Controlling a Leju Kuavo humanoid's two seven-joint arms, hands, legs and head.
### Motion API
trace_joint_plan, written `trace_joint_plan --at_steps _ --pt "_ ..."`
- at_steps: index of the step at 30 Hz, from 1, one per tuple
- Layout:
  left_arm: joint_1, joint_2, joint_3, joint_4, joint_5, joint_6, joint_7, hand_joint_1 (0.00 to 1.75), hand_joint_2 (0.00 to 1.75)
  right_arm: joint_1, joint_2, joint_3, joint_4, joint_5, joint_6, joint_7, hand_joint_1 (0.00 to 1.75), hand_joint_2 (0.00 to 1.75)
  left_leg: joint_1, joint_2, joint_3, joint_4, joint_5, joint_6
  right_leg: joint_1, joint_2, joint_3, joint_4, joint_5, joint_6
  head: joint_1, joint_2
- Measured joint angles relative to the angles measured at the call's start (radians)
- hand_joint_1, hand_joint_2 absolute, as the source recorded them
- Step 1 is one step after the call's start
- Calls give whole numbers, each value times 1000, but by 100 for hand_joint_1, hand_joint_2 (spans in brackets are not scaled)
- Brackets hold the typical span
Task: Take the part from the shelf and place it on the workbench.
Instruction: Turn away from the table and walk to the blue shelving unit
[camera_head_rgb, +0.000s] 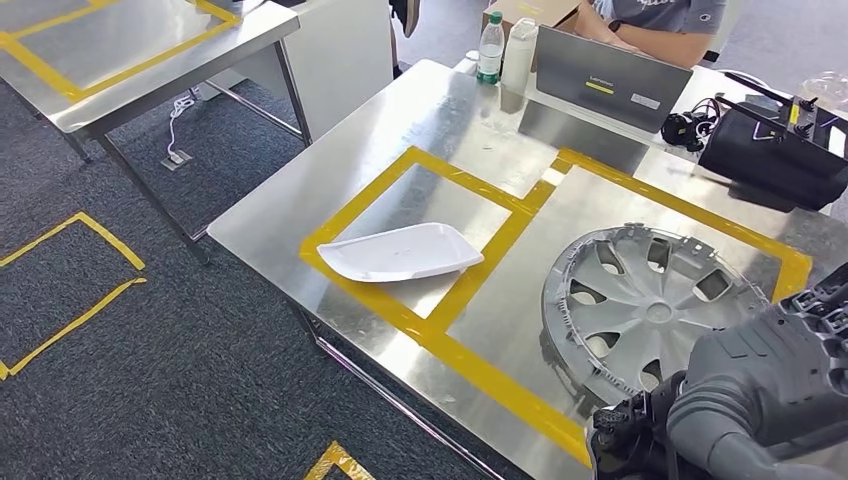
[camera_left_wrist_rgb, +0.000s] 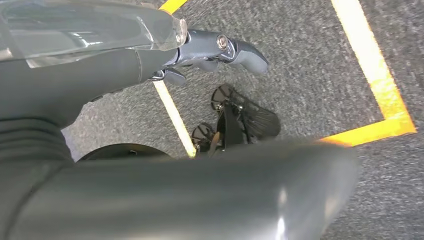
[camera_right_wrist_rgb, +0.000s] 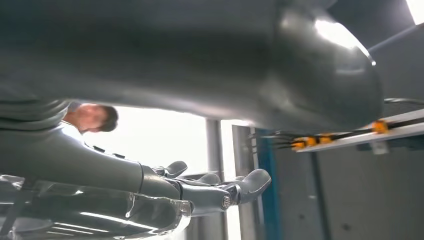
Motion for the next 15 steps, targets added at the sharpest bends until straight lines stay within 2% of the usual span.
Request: trace_joint_plan --at_steps 2,6,9,10,12,14,15 --pt "0 1 0 4 1 7 5 0 0 37 6 -16 -5 -10 0 -3 0 0 0 0 0 0 0 0 0 0 0 0 0 0 0 0" --pt "0 -1 1 6 -2 8 34 0 175 109 7 -44 0 -54 0 -4 0 0 -3 0 -1 4 -5 8 -4 0 2 -3 1 5 -1 0" --pt "1 -2 5 6 -1 1 63 0 175 159 6 -57 19 -78 0 -4 0 0 -2 1 8 -7 4 20 -5 0 8 -5 1 14 -1 0" --pt "1 -4 7 6 1 -2 68 0 175 173 6 -59 27 -80 0 -4 0 0 1 3 12 -17 11 24 -5 0 4 6 -11 17 0 0" --pt "1 -5 9 6 3 -8 73 0 175 198 3 -63 47 -82 0 -5 0 0 8 7 17 -33 22 28 -6 -1 -28 84 -67 24 1 0" --pt "2 -6 12 6 6 -14 76 0 175 224 -2 -65 71 -90 0 -4 0 0 10 10 13 -35 25 28 -12 -2 -80 211 -131 34 2 0" --pt "3 -7 14 6 8 -17 77 0 175 236 -6 -66 84 -93 -1 -4 0 0 11 11 10 -34 26 25 -15 -2 -95 253 -143 39 1 0"
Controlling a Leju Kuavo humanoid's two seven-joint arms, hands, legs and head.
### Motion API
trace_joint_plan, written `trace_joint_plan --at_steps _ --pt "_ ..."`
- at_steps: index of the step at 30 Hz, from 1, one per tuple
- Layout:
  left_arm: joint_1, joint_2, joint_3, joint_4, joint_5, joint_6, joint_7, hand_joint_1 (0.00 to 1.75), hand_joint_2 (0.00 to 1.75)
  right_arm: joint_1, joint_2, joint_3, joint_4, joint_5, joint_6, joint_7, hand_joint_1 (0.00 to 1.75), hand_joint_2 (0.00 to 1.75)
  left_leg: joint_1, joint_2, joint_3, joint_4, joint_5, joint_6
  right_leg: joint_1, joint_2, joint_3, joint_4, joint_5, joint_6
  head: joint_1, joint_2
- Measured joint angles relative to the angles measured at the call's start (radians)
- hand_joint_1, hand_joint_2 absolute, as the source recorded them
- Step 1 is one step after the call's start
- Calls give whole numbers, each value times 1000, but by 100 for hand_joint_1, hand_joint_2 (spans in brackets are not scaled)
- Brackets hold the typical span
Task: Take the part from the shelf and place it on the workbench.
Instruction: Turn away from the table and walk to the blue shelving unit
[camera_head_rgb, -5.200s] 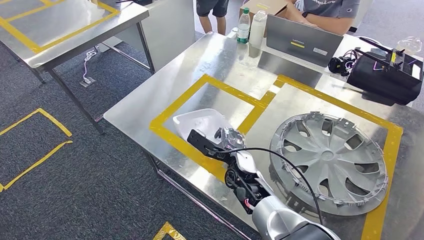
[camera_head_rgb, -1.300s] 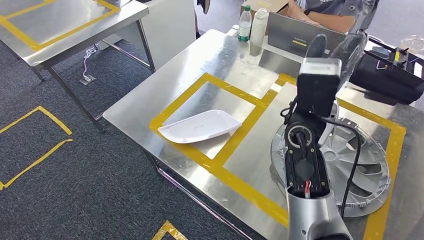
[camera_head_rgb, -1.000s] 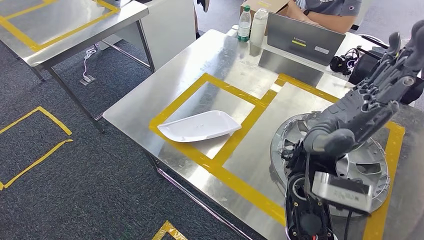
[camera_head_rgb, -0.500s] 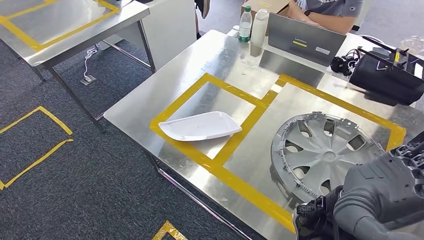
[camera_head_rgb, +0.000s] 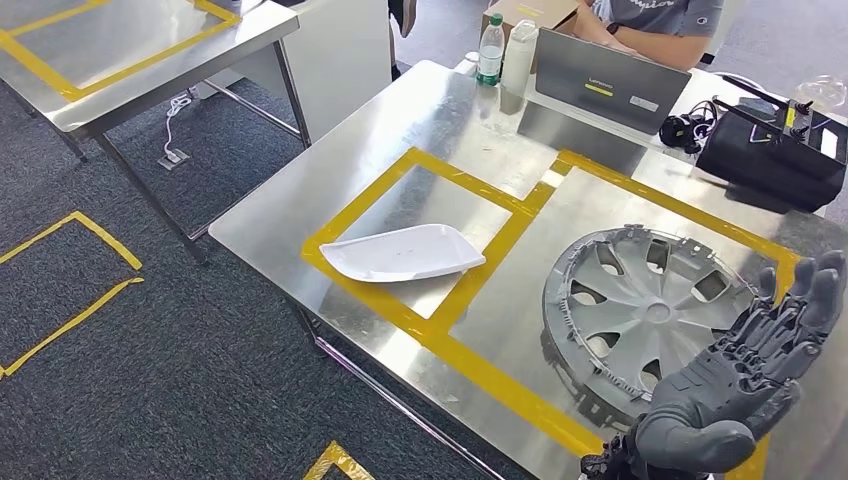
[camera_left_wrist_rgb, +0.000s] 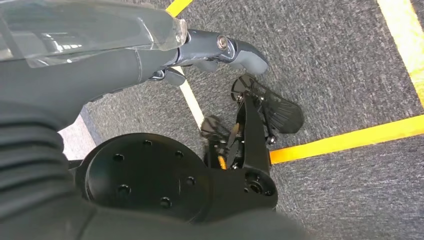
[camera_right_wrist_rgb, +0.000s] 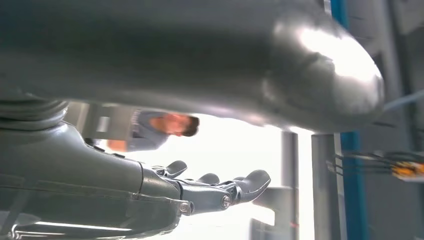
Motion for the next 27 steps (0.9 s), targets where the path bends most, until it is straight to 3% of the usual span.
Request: trace_joint_plan --at_steps 1,2,4,5,7,10,12,14,15,16,17,19,20,22,25,27 --pt "1 -1 1 0 2 -2 2 0 175 10 -3 -1 11 -2 0 0 0 0 2 1 -2 1 2 -3 -3 0 2 6 7 4 0 0" --pt "2 -1 3 0 3 -3 3 0 175 18 -6 -1 22 -2 0 0 0 0 4 1 -4 3 3 -6 -7 -1 26 -31 31 7 0 0" --pt "3 -2 7 0 6 -4 5 0 175 29 -10 -2 38 -2 0 0 0 0 9 -1 -10 11 4 -16 -14 -3 109 -174 87 13 0 0" --pt "3 -2 9 -1 8 -5 5 0 175 35 -12 -3 45 -2 -1 0 0 0 10 -2 -14 17 4 -23 -14 -1 139 -225 107 10 0 0" --pt "3 -4 10 -2 10 -8 5 0 175 47 -16 -5 56 -2 -1 0 0 0 10 -7 -20 26 7 -37 -10 4 153 -258 111 -5 -1 0" --pt "4 -7 12 -2 10 -12 5 0 175 61 -19 -9 64 -2 -1 0 0 0 13 -10 -31 38 0 -53 -9 3 135 -257 122 -34 -2 0" --pt "5 -8 12 -2 9 -13 5 0 175 66 -20 -10 67 -2 -1 0 0 0 15 -8 -57 106 -68 -58 -9 -2 119 -258 136 -51 -3 0" --pt "5 -9 12 -2 8 -14 5 0 175 71 -22 -12 72 -2 -1 0 0 0 15 -7 -93 224 -156 -59 -5 -5 101 -258 150 -60 -5 0" --pt "5 -9 12 -2 8 -15 5 0 175 73 -23 -13 75 -1 -1 0 0 0 15 -7 -102 270 -179 -59 -3 -7 90 -258 158 -61 -5 0" --pt "5 -9 12 -2 8 -17 5 0 175 75 -24 -14 78 0 -1 0 0 0 15 -7 -98 290 -182 -58 0 -9 81 -257 166 -61 -5 0" --pt "5 -9 12 -2 8 -19 5 0 175 76 -24 -16 81 1 -1 0 0 0 15 -7 -75 273 -166 -55 3 -10 71 -257 174 -61 -5 0" --pt "4 -8 12 -2 8 -22 5 0 175 77 -24 -17 83 5 -1 0 0 0 12 -7 15 155 -116 -47 6 -9 54 -257 191 -57 -5 0" --pt "4 -8 12 -2 8 -22 4 0 175 77 -24 -17 84 7 -1 0 0 0 9 -8 65 81 -103 -43 8 -9 47 -256 199 -53 -5 0" --pt "2 -9 12 -2 8 -23 3 0 175 78 -24 -17 86 12 -1 0 0 0 2 -10 118 -3 -100 -38 9 -10 41 -256 212 -41 -5 0" --pt "3 -10 12 -2 10 -23 2 0 175 78 -24 -18 89 13 -2 0 0 0 -3 -6 105 -15 -83 -25 2 -11 33 -252 218 -21 -6 0" --pt "2 -11 12 -2 11 -24 0 0 175 78 -24 -19 90 11 -2 0 0 0 -1 2 82 -20 -61 -10 0 -10 10 -196 157 -13 -3 0"
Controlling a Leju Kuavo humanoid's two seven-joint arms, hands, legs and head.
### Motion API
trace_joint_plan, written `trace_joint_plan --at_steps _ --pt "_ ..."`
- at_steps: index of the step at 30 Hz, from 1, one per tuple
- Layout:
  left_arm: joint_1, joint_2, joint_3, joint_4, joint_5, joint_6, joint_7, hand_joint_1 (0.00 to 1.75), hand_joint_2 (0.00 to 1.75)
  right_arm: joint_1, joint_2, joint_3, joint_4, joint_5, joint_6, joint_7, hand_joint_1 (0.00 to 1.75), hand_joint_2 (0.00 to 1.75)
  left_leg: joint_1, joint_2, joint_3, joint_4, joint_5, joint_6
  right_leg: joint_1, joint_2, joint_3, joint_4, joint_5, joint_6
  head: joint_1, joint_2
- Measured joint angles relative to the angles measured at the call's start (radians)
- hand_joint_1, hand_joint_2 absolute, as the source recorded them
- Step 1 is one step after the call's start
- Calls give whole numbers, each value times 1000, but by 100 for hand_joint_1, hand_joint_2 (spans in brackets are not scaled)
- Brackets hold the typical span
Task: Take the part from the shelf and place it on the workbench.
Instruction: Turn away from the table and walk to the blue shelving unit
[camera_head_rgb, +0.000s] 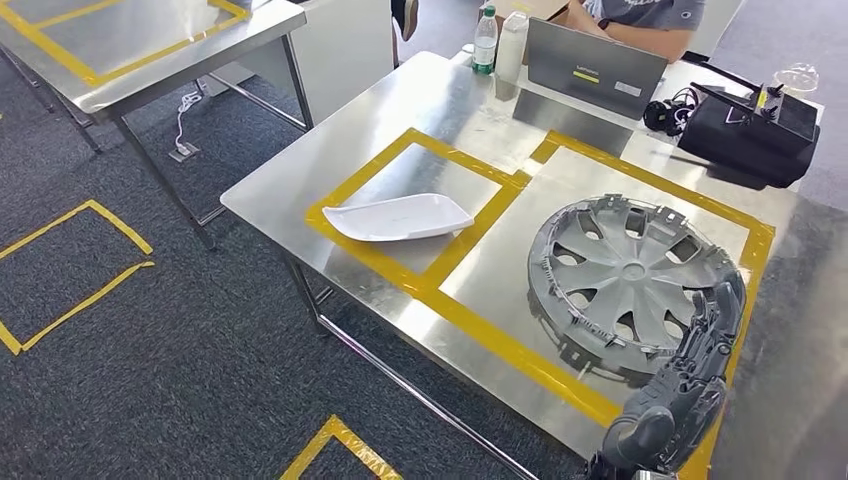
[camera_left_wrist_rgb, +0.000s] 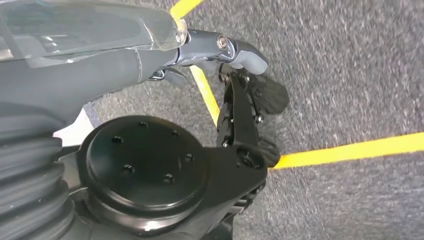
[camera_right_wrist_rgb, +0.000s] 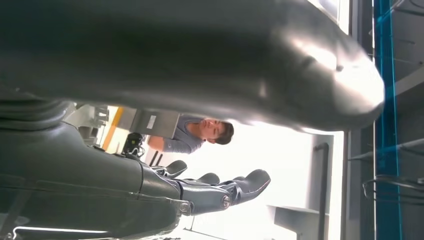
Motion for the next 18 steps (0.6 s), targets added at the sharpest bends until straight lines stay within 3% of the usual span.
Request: trace_joint_plan --at_steps 2,3,4,5,7,9,11,13,15,17,18 --pt "0 0 0 0 0 0 -1 0 175 0 -1 -1 2 -5 0 0 0 0 -2 7 -26 1 20 8 0 0 -35 126 -98 7 3 0" --pt "0 0 0 0 0 0 -1 0 175 0 -2 -1 3 -10 0 0 0 0 -3 9 -39 2 31 8 0 0 -45 187 -127 9 3 0" --pt "0 0 0 0 0 0 -2 0 175 0 -3 -2 5 -15 0 0 0 0 -4 11 -53 4 41 9 0 0 -44 226 -133 9 3 0" --pt "0 0 0 0 0 0 -2 0 175 0 -4 -3 6 -19 0 0 0 0 -5 13 -68 7 50 8 0 0 -25 228 -117 8 3 0" --pt "0 -1 0 0 -1 -1 -2 0 175 0 -5 -4 7 -25 0 0 0 0 -6 13 -91 17 66 5 0 0 68 120 -67 1 3 0" --pt "0 -2 0 0 -5 -3 -2 0 175 0 -5 -5 7 -29 0 0 0 0 -9 11 -108 30 79 -2 3 0 175 -37 -59 -6 2 0" --pt "0 -4 0 0 -10 -6 -2 0 175 0 -5 -6 7 -30 0 0 0 0 -9 11 -118 38 92 -13 8 0 211 -107 -73 -15 2 0" --pt "0 -6 0 0 -13 -8 -2 0 175 0 -3 -8 7 -25 0 0 0 0 -5 10 -125 41 97 -26 10 -2 198 -108 -62 -29 2 0" --pt "0 -7 0 0 -16 -9 -2 0 175 0 0 -10 7 -15 0 0 0 0 -2 4 -146 85 40 -37 7 -5 178 -111 -40 -46 0 0" --pt "0 -7 0 0 -18 -10 -2 0 175 1 3 -11 7 -4 0 0 0 0 3 1 -180 198 -60 -44 7 -7 149 -111 -16 -54 -3 0" --pt "0 -6 0 0 -18 -10 -2 0 175 1 3 -13 7 1 0 0 0 0 5 0 -194 262 -93 -47 7 -8 133 -110 -4 -53 -3 0"
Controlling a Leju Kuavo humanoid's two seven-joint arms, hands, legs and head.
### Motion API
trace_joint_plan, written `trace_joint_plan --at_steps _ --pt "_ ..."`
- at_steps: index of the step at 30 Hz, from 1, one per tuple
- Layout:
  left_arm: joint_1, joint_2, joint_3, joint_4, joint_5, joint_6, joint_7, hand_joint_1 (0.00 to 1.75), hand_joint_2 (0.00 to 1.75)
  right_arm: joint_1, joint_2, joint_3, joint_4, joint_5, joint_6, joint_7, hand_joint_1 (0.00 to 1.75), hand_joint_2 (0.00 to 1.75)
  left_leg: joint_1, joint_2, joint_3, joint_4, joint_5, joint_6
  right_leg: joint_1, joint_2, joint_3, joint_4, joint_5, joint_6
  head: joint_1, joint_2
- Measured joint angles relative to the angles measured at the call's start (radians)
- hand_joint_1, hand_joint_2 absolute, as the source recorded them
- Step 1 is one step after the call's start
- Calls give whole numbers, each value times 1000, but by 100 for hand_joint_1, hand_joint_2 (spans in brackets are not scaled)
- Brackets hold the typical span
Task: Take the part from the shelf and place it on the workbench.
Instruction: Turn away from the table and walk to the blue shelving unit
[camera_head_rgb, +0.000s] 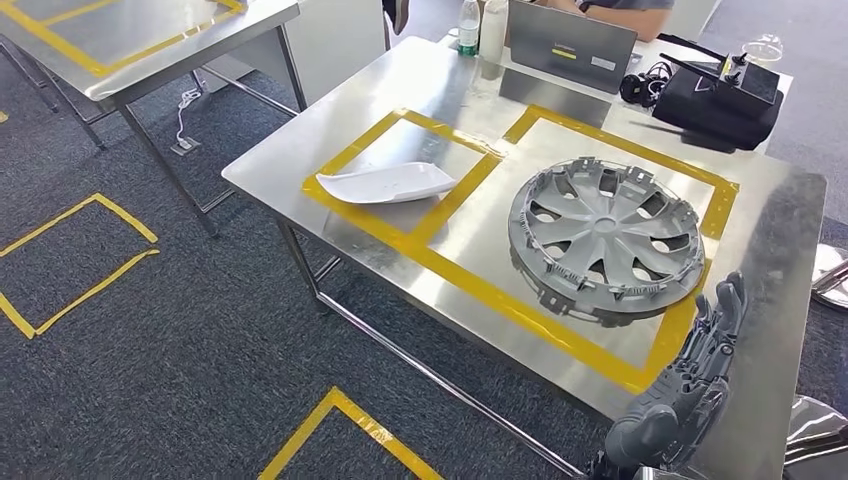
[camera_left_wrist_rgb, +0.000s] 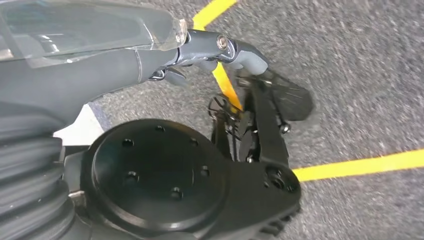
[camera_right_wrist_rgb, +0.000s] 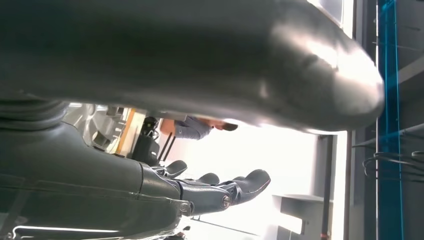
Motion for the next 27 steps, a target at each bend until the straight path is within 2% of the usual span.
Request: trace_joint_plan --at_steps 1,2,3,4,5,6,7,8,10,11,12,13,14,15,16,17,18,19,20,21,22,23,24,25,26,27 --pt "0 0 0 0 0 0 0 0 175 1 0 -1 0 4 0 0 0 0 3 0 -5 46 -8 -2 0 -1 -16 2 12 2 0 0" --pt "0 0 0 0 -1 -1 0 0 175 3 1 -3 0 6 0 0 0 0 5 0 5 62 6 -3 0 -1 -32 4 24 4 0 0" --pt "0 1 0 0 -2 -3 0 0 175 4 1 -4 0 6 0 0 0 0 9 0 34 41 35 -5 -1 -2 -49 8 35 8 0 0" --pt "-1 1 0 0 -3 -5 0 0 175 6 2 -5 -1 5 0 0 0 0 13 0 80 -13 63 -6 -1 -1 -63 13 45 12 0 0" --pt "-1 0 -1 0 -4 -7 0 0 175 8 3 -6 -3 3 0 0 0 0 16 -1 139 -90 77 -8 -1 -1 -76 19 53 18 -1 0" --pt "-3 0 -2 0 -7 -9 0 0 175 9 4 -7 -7 1 0 0 0 0 17 -4 192 -165 75 -7 0 0 -88 25 60 24 0 0" --pt "-4 -1 -3 0 -8 -10 -1 0 175 10 5 -7 -10 0 0 0 0 0 17 -6 228 -220 66 -6 1 -1 -95 30 68 31 -1 0" --pt "-5 -1 -4 0 -10 -11 -1 0 175 12 6 -7 -14 -1 0 -1 0 0 13 -9 245 -250 57 -3 0 -1 -100 32 75 38 0 0" --pt "-5 0 -5 0 -11 -14 -1 0 175 15 7 -8 -16 -2 0 -1 0 0 8 -7 233 -257 62 14 -6 -2 -106 36 85 51 0 0" --pt "-5 0 -5 0 -11 -15 -1 0 175 18 8 -9 -17 -1 0 -1 0 0 7 -3 223 -256 71 25 -9 -1 -112 47 70 56 0 0" --pt "-5 1 -5 0 -11 -16 -1 0 175 21 8 -9 -17 -2 0 -1 0 0 6 1 212 -257 81 36 -11 0 -123 75 36 59 1 0" --pt "-5 2 -5 0 -11 -16 -1 0 175 23 7 -10 -18 -3 0 -2 0 0 5 5 200 -257 93 44 -11 1 -139 126 -15 61 3 0" --pt "-5 3 -5 0 -11 -17 -1 0 175 24 7 -10 -18 -5 0 -2 0 0 2 7 184 -256 105 49 -10 2 -158 192 -71 62 4 0" --pt "-5 4 -5 0 -11 -18 -1 0 175 26 6 -10 -19 -7 0 -2 0 0 -1 9 168 -255 118 52 -10 2 -174 263 -112 63 5 0" --pt "-5 4 -5 0 -11 -18 -1 0 175 27 6 -10 -19 -10 0 -2 0 0 -5 12 150 -254 132 53 -9 3 -181 320 -131 61 5 0" --pt "-5 4 -5 0 -11 -19 -1 0 175 28 5 -10 -19 -12 0 -2 0 0 -8 14 134 -252 144 54 -8 3 -174 348 -124 58 5 0" --pt "-5 4 -5 0 -11 -19 -1 0 175 29 4 -10 -20 -13 0 -2 0 0 -10 15 117 -250 157 54 -6 3 -148 337 -100 52 4 0" --pt "-5 4 -5 0 -11 -19 -1 0 175 29 4 -10 -21 -13 0 -2 0 0 -12 15 102 -247 169 53 -3 3 -102 288 -71 46 4 0" --pt "-5 3 -5 0 -11 -19 -1 0 175 29 3 -10 -24 -12 0 -2 0 0 -13 15 89 -243 179 51 0 3 -40 210 -53 40 4 0" --pt "-5 3 -5 0 -11 -19 -1 0 175 29 4 -10 -29 -11 0 -2 0 0 -15 14 78 -238 188 49 4 3 25 120 -51 35 4 0" --pt "-5 2 -5 0 -11 -19 -1 0 175 29 4 -10 -33 -11 0 -2 0 0 -16 13 71 -233 196 45 7 3 74 48 -60 31 3 0" --pt "-5 1 -5 0 -12 -19 -1 0 175 29 4 -10 -38 -12 0 -2 0 0 -17 13 66 -230 204 40 10 3 103 0 -71 29 3 0" --pt "-5 1 -5 0 -12 -19 -1 0 175 31 5 -11 -41 -14 0 -2 0 0 -16 14 63 -229 213 35 12 3 109 -19 -75 26 2 0" --pt "-5 0 -5 0 -12 -18 -1 0 175 32 4 -11 -44 -15 0 -2 0 0 -14 14 58 -228 218 30 12 3 102 -20 -70 20 2 0" --pt "-4 0 -5 0 -12 -18 -1 0 175 33 4 -11 -46 -17 0 -2 0 0 -12 12 51 -221 208 24 11 1 91 -19 -60 13 3 0" --pt "-4 0 -5 0 -12 -17 -1 0 175 34 4 -10 -48 -19 0 -2 0 0 -10 8 40 -200 180 19 9 0 79 -20 -47 6 2 0"
